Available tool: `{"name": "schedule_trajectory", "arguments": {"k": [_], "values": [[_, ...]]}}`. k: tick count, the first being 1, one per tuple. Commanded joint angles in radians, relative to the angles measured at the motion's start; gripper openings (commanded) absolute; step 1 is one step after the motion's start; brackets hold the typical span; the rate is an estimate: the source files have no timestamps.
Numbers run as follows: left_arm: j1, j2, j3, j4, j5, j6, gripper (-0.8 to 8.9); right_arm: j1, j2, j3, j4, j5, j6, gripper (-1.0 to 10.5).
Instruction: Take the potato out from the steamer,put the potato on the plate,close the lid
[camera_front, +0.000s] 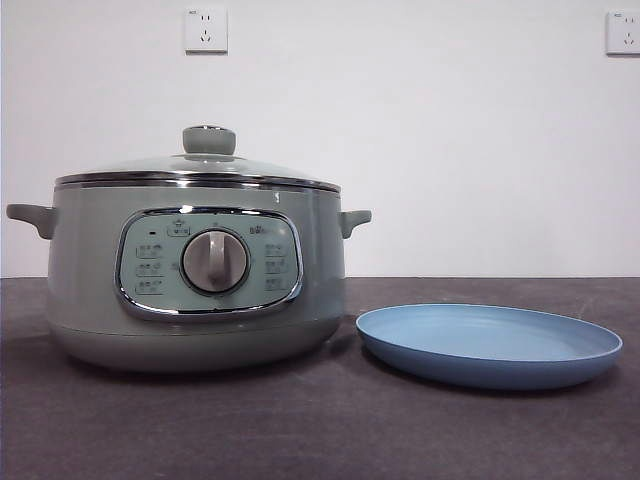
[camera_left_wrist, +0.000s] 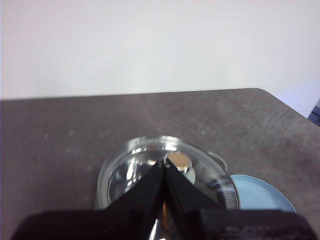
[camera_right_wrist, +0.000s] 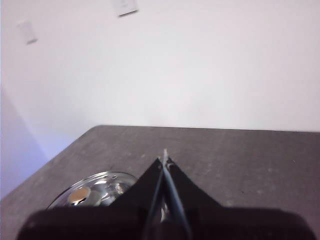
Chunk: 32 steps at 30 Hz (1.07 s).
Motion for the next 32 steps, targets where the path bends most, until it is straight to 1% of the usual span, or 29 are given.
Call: {"name": "schedule_trajectory", "arguments": {"k": [1, 2, 6, 9, 11, 15, 16, 17, 18, 19, 20, 21, 23, 24, 26, 32], "values": [[-0.010, 0.056, 0.080, -0.022, 0.003, 0.068, -0.06, 0.005, 0.085, 0.115, -0.079, -0.036, -0.100, -0.1], [-0.013, 0.082, 0.110, -0.034, 0.003, 0.075, -0.06, 0.007, 0.117, 0.156, -0.116, -0.051, -0.129, -0.1], [-0.013, 0.175, 0.203, -0.100, 0.005, 0.091, -0.06, 0.023, 0.233, 0.293, -0.285, -0.051, -0.244, -0.1], [-0.013, 0.234, 0.246, -0.169, 0.005, 0.107, -0.06, 0.044, 0.300, 0.360, -0.383, -0.050, -0.304, 0.0], [-0.013, 0.265, 0.256, -0.195, 0.005, 0.116, -0.05, 0.059, 0.325, 0.375, -0.401, -0.050, -0.317, 0.0], [-0.013, 0.302, 0.256, -0.194, 0.005, 0.116, 0.04, 0.076, 0.343, 0.375, -0.397, -0.048, -0.317, 0.1], [-0.013, 0.307, 0.256, -0.192, 0.005, 0.116, 0.22, 0.079, 0.343, 0.375, -0.397, -0.047, -0.318, 0.3], [-0.013, 0.311, 0.256, -0.188, 0.005, 0.116, 0.71, 0.081, 0.343, 0.375, -0.395, -0.045, -0.317, 0.8], [-0.013, 0.315, 0.256, -0.184, 0.004, 0.115, 1.63, 0.081, 0.343, 0.375, -0.390, -0.045, -0.317, 1.7], [-0.013, 0.318, 0.256, -0.180, 0.003, 0.114, 2.33, 0.081, 0.343, 0.375, -0.386, -0.043, -0.317, 2.5], [-0.013, 0.323, 0.256, -0.176, 0.002, 0.113, 2.99, 0.081, 0.343, 0.375, -0.382, -0.043, -0.317, 3.4], [-0.013, 0.326, 0.256, -0.171, 0.002, 0.113, 3.44, 0.081, 0.343, 0.375, -0.379, -0.043, -0.317, 4.3], [-0.013, 0.333, 0.256, -0.164, 0.003, 0.113, 3.60, 0.081, 0.342, 0.375, -0.378, -0.040, -0.315, 5.7], [-0.013, 0.336, 0.256, -0.159, 0.003, 0.113, 3.60, 0.081, 0.342, 0.375, -0.378, -0.040, -0.315, 5.8], [-0.020, 0.345, 0.256, -0.147, 0.005, 0.113, 3.60, 0.081, 0.343, 0.375, -0.378, -0.040, -0.315, 5.9], [-0.083, 0.386, 0.256, -0.074, 0.002, 0.110, 3.60, 0.081, 0.343, 0.375, -0.378, -0.041, -0.315, 5.9]]}}
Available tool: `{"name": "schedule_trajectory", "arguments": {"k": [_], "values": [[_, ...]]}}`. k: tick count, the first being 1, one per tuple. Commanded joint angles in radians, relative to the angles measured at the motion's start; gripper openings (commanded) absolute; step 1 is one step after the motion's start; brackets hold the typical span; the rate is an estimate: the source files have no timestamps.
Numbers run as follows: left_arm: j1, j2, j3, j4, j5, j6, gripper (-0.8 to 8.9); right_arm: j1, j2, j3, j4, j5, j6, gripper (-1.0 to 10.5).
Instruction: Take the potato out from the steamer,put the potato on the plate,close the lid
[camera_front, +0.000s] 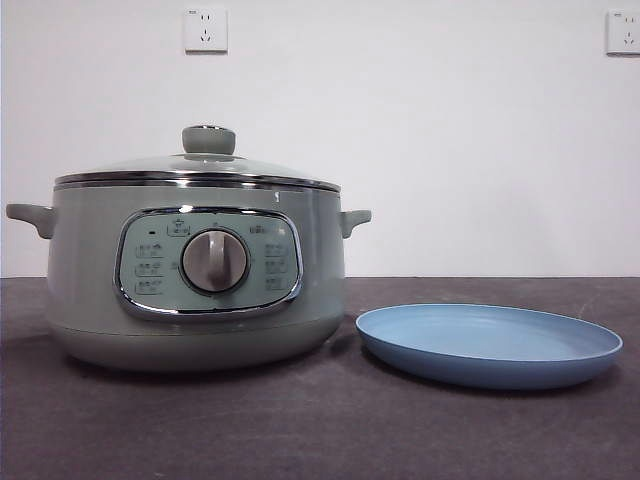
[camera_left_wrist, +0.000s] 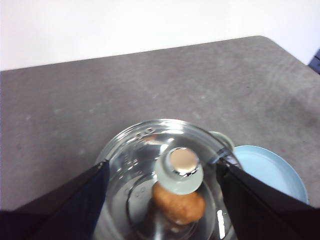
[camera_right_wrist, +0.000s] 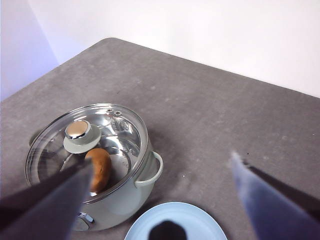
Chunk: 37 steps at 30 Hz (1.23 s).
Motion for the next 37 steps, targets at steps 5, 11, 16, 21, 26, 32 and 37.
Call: {"name": "schedule_trajectory", "arguments": {"k": [5, 11, 16, 21, 26, 32, 37], "values": [[-0.073, 0.086, 0.003, 0.095, -0.006, 0.002, 3.60, 0.003, -0.002, 0.005, 0.009, 0.002, 0.005, 5.9], [-0.125, 0.206, 0.003, 0.153, -0.027, -0.014, 3.60, 0.003, -0.002, 0.005, 0.010, 0.002, 0.015, 5.9], [-0.156, 0.306, 0.003, 0.183, -0.057, -0.013, 3.60, 0.003, -0.002, 0.005, 0.013, 0.002, 0.023, 5.9], [-0.179, 0.388, 0.003, 0.195, -0.058, -0.013, 3.60, 0.003, -0.002, 0.005, 0.013, 0.002, 0.023, 5.9], [-0.207, 0.450, 0.003, 0.193, -0.061, -0.013, 3.60, 0.003, -0.002, 0.005, 0.013, 0.002, 0.023, 5.9], [-0.243, 0.491, 0.003, 0.175, -0.142, -0.005, 3.59, 0.003, -0.002, 0.005, 0.013, 0.002, 0.023, 5.9], [-0.245, 0.521, 0.003, 0.158, -0.147, 0.007, 3.43, 0.003, -0.002, 0.005, 0.013, 0.002, 0.023, 5.9]]}}
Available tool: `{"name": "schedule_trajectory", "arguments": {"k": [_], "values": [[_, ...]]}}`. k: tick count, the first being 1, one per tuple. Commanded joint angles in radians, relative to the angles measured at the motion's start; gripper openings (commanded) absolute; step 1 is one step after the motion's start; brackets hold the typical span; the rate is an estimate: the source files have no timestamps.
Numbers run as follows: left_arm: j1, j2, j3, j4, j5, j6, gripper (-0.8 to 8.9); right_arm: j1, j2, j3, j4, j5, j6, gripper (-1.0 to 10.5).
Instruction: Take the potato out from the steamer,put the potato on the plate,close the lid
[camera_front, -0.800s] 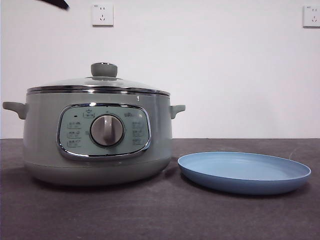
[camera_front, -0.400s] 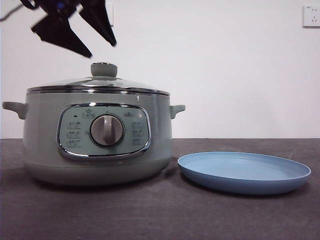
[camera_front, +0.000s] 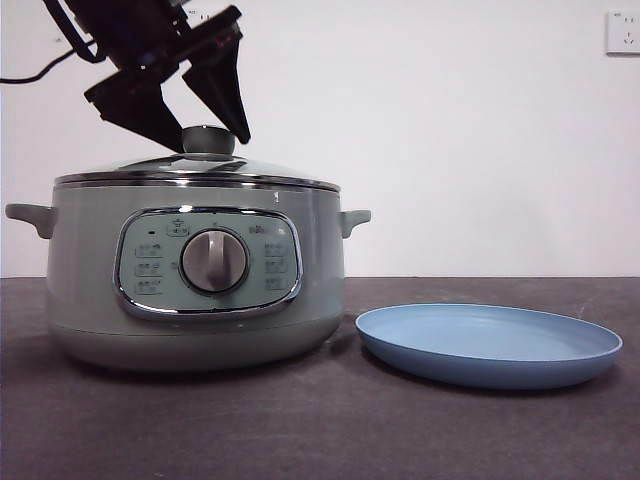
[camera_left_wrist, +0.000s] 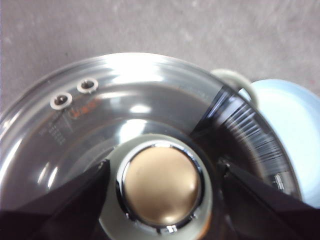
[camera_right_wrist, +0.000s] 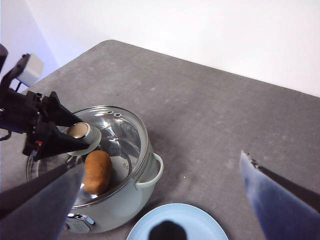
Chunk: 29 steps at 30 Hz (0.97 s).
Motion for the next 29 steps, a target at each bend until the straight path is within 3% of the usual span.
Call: {"name": "schedule_trajectory", "arguments": {"k": [1, 4, 9, 18, 22, 29], "values": [[-0.002, 0.025, 0.002, -0.017, -0.004, 0.013, 3.42, 0.003, -0.002, 0.005, 0.006, 0.000, 0.008, 5.9], [-0.002, 0.027, 0.002, -0.034, -0.026, 0.013, 3.09, 0.003, -0.002, 0.005, 0.006, 0.000, 0.008, 5.9], [-0.003, 0.027, 0.002, -0.038, -0.027, 0.014, -0.12, 0.003, -0.002, 0.005, 0.006, 0.000, 0.009, 5.8], [-0.003, 0.026, 0.063, -0.073, -0.025, 0.014, -0.08, 0.003, -0.002, 0.005, 0.006, -0.003, 0.040, 5.6], [-0.003, 0.026, 0.173, -0.136, -0.022, 0.018, -0.08, 0.003, -0.002, 0.005, 0.006, -0.005, 0.079, 5.6], [-0.002, 0.026, 0.431, -0.237, -0.019, 0.021, -0.08, 0.003, -0.002, 0.005, 0.006, -0.010, 0.085, 5.6]]}}
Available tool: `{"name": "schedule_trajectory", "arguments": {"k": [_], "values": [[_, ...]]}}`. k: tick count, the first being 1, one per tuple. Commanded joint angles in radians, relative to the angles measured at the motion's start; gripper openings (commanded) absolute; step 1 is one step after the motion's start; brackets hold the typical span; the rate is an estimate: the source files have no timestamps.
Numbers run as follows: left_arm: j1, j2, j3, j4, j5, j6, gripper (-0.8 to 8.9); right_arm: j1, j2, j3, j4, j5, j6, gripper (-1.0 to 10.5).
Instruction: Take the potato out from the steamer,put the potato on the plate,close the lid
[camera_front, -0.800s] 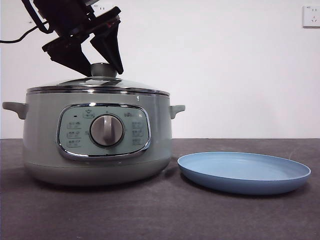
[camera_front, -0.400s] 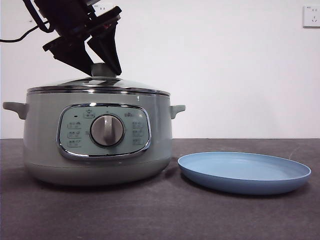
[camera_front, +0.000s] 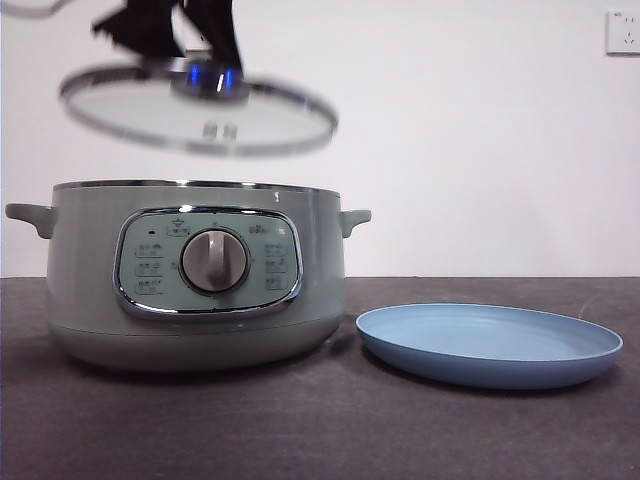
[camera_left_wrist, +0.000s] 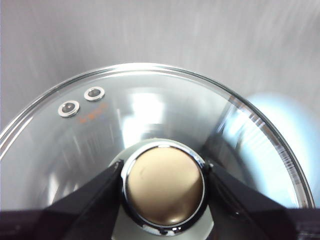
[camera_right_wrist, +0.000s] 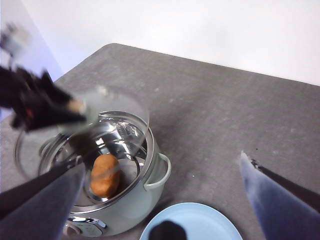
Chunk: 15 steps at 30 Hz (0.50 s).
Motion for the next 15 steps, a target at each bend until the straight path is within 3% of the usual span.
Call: {"name": "schedule_trajectory", "arguments": {"k": [1, 5, 9, 15], "values": [[0.000, -0.019, 0.124, -0.005, 0.009, 0.005, -0.08, 0.003, -0.002, 0.005, 0.007, -0.002, 0.019, 5.6], [0.002, -0.019, 0.283, -0.103, 0.009, 0.020, -0.08, 0.005, -0.002, 0.005, 0.013, -0.013, 0.026, 5.6], [0.002, -0.019, 0.424, -0.225, 0.009, 0.062, -0.08, 0.026, -0.002, 0.005, 0.038, -0.077, 0.043, 5.6], [0.004, -0.019, 0.603, -0.427, 0.008, 0.112, -0.08, 0.079, 0.005, 0.005, 0.079, -0.079, 0.061, 5.6]]}}
